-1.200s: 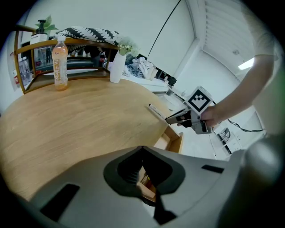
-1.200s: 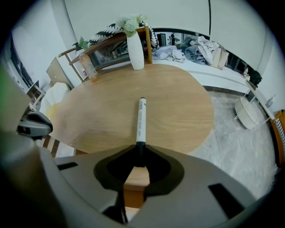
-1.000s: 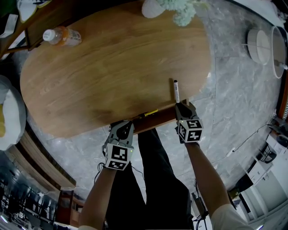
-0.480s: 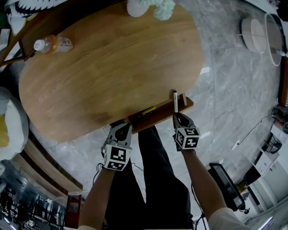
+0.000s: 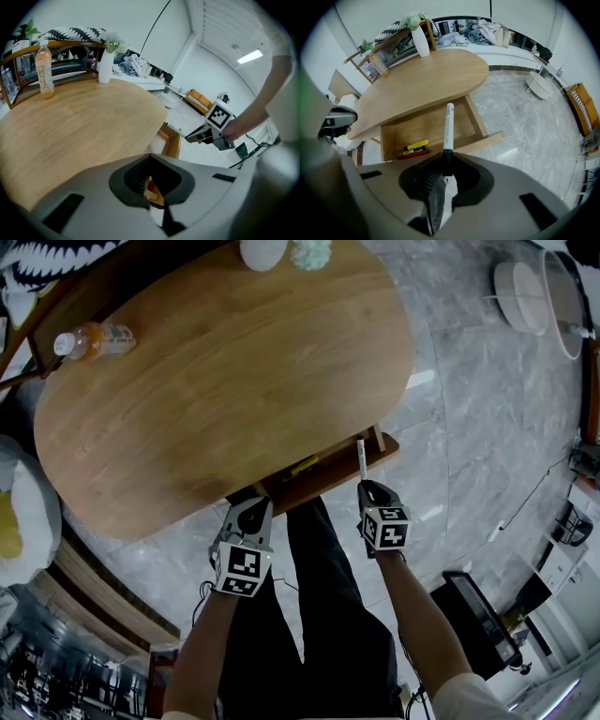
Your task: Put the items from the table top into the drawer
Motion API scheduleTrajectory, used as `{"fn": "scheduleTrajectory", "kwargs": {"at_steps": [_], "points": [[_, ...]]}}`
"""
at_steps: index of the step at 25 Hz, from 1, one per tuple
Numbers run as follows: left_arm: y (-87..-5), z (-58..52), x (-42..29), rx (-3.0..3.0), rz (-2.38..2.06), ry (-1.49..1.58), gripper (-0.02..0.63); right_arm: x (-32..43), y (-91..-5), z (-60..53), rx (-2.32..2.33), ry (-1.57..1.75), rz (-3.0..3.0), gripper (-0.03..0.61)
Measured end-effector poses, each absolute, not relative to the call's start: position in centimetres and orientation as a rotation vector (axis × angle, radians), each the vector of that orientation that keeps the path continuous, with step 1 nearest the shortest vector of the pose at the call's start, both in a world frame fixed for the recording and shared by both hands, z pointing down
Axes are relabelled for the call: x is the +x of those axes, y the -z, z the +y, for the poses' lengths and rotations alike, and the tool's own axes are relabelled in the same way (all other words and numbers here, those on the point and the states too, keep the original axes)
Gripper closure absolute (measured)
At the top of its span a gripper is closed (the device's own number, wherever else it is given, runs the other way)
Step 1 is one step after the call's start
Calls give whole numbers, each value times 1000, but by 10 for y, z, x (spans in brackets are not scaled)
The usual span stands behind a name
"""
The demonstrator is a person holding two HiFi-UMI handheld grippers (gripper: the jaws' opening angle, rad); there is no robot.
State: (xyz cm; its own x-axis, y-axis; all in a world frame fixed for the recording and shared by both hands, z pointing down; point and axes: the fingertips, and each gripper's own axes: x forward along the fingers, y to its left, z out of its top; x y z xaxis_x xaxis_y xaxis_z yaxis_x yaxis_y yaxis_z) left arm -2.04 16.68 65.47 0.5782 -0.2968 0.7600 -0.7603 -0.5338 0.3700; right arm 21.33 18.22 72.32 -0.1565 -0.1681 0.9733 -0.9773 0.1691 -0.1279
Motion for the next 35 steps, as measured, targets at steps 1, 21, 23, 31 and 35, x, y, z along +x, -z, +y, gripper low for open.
{"fn": "scheduleTrajectory", "kwargs": {"at_steps": [1,21,23,31,35], "points": [[-655,168,-19,2099,-837,-837,594,215,-726,183,1139,-1097,-1509,499],[-668,171,-22,2028,-918,-811,594,194,-772,140,906,-917,-1536,499],[-669,170,-22,2019,-930,-808,594,195,-777,136,893,-892,-1531,499],[-668,168,-23,1981,-984,-811,594,199,-781,116,859,-876,-1554,484],[-651,161,-21,1979,-1023,-811,594,204,-762,109,838,-866,-1600,471]]}}
